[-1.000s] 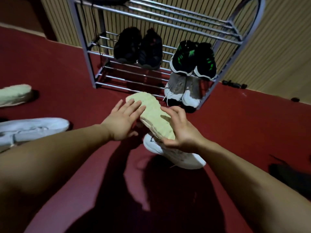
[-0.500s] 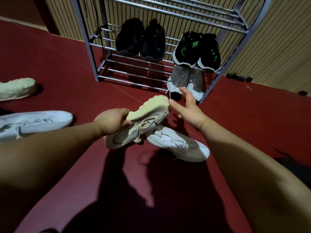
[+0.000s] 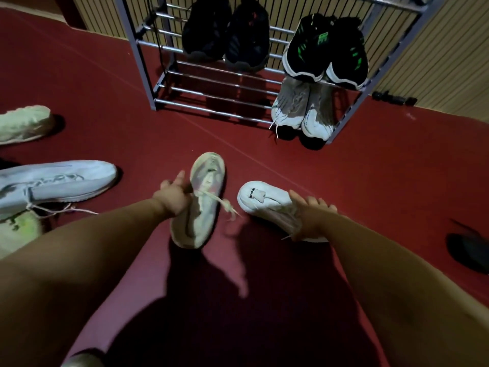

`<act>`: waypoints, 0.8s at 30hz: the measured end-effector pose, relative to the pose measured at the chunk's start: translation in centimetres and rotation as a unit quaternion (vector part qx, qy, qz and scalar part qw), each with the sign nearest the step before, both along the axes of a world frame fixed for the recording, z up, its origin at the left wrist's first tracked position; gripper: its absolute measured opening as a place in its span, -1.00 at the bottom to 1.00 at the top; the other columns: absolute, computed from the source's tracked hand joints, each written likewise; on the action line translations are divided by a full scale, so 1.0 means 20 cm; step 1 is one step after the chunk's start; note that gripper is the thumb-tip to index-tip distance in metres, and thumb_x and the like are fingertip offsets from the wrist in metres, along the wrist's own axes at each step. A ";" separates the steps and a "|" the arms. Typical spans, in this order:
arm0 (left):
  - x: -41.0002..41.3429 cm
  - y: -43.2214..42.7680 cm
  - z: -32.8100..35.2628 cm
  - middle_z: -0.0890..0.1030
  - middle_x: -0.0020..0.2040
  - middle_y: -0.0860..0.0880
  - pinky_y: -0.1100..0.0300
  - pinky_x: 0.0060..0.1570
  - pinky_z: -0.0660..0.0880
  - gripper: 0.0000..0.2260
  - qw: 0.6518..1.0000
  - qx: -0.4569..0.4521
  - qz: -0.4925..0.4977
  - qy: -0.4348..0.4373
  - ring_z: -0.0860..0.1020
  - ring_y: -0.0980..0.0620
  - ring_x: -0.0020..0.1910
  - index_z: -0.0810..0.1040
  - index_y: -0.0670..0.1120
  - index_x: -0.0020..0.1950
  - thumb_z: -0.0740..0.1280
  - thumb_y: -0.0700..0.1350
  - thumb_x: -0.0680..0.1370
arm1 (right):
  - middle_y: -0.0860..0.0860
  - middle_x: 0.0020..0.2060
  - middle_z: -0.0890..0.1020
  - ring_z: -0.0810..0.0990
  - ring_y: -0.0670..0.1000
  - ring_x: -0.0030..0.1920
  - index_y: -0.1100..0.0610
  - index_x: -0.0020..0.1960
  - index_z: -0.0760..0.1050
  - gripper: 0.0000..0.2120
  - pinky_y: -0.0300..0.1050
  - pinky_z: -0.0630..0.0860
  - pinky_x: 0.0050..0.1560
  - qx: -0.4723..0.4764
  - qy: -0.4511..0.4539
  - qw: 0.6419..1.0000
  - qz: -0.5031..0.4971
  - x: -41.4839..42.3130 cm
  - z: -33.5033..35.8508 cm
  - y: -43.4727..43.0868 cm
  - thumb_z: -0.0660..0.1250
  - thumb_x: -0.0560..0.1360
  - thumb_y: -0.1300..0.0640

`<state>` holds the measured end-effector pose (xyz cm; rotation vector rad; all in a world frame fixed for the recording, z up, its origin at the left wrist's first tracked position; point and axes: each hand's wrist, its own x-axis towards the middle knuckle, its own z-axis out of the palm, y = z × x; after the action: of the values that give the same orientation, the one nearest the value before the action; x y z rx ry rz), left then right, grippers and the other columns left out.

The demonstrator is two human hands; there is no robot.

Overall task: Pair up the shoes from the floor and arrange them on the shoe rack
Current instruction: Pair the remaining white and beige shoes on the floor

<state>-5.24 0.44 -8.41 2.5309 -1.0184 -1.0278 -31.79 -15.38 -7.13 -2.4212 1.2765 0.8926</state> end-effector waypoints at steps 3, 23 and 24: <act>-0.05 0.03 -0.04 0.07 0.51 -0.26 0.07 0.42 0.14 -0.20 0.999 0.027 -0.001 -0.028 0.17 -0.27 0.47 -0.15 0.06 0.56 0.27 0.21 0.52 | 0.07 0.51 0.07 0.15 0.20 0.48 -0.16 0.52 -0.30 0.18 0.16 0.17 0.40 -0.002 0.010 1.000 -0.009 -0.08 -0.05 -0.01 0.51 0.25 -0.22; -0.09 0.15 -0.18 0.08 0.55 -0.05 0.04 0.49 -0.05 -0.33 0.991 -0.005 -0.058 -0.118 -0.02 -0.12 0.53 -0.05 0.15 0.55 0.02 0.29 0.47 | 0.31 0.09 0.57 0.53 0.22 0.16 0.31 -0.02 0.57 -0.36 -0.13 0.37 0.06 0.172 -0.076 0.981 -0.049 0.20 -0.10 0.27 -0.06 0.62 -0.18; -0.06 0.16 -0.17 0.09 0.55 -0.01 0.02 0.49 -0.06 -0.40 0.989 0.005 -0.072 -0.127 -0.03 -0.12 0.53 -0.06 0.15 0.55 0.05 0.23 0.56 | 0.30 0.13 0.57 0.52 0.22 0.16 0.29 -0.05 0.57 -0.39 -0.13 0.37 0.07 0.168 -0.084 0.982 -0.035 0.24 -0.09 0.29 -0.05 0.63 -0.16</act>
<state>-6.54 3.62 -11.86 2.6794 -1.2809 -0.7585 -26.90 -9.53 -8.88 -2.1246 1.0487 0.7921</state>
